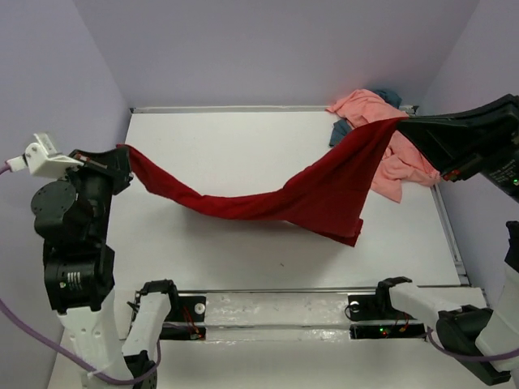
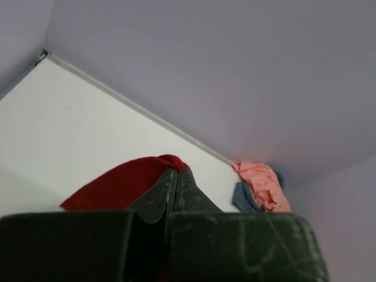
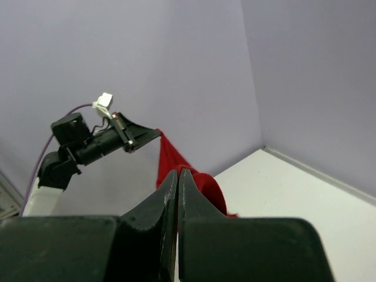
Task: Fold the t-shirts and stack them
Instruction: Flatten out the tshirt
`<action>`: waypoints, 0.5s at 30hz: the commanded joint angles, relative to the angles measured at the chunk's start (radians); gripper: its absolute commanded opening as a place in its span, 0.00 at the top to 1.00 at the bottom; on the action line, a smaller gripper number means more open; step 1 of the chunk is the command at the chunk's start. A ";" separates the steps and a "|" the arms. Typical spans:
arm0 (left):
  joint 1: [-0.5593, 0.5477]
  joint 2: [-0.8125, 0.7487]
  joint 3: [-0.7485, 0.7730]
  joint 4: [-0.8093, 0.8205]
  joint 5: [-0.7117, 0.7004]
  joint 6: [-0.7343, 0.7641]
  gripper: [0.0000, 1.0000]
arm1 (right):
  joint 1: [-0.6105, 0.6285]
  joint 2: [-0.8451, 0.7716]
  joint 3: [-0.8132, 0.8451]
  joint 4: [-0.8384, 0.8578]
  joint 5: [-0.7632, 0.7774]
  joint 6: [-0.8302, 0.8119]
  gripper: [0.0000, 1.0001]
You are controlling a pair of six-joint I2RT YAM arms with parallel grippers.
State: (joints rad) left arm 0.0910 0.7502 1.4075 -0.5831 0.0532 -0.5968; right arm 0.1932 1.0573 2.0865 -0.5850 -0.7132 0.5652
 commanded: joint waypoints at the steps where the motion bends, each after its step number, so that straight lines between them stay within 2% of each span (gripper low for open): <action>1: -0.002 0.035 0.108 -0.035 -0.042 0.005 1.00 | 0.003 0.056 0.157 -0.005 0.086 -0.037 1.00; 3: -0.002 0.070 0.146 -0.037 -0.076 0.012 1.00 | 0.003 0.110 0.304 -0.044 0.077 -0.066 1.00; 7: -0.002 0.097 0.188 -0.035 -0.075 0.006 1.00 | 0.003 0.181 0.409 -0.029 0.104 -0.059 1.00; 15: -0.002 0.164 0.281 -0.035 -0.104 0.049 1.00 | 0.003 0.145 0.360 0.007 0.162 -0.125 1.00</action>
State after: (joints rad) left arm 0.0910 0.8959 1.6230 -0.6655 -0.0235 -0.5846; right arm 0.1932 1.2194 2.4691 -0.6216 -0.6075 0.4881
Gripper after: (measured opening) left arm 0.014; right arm 0.021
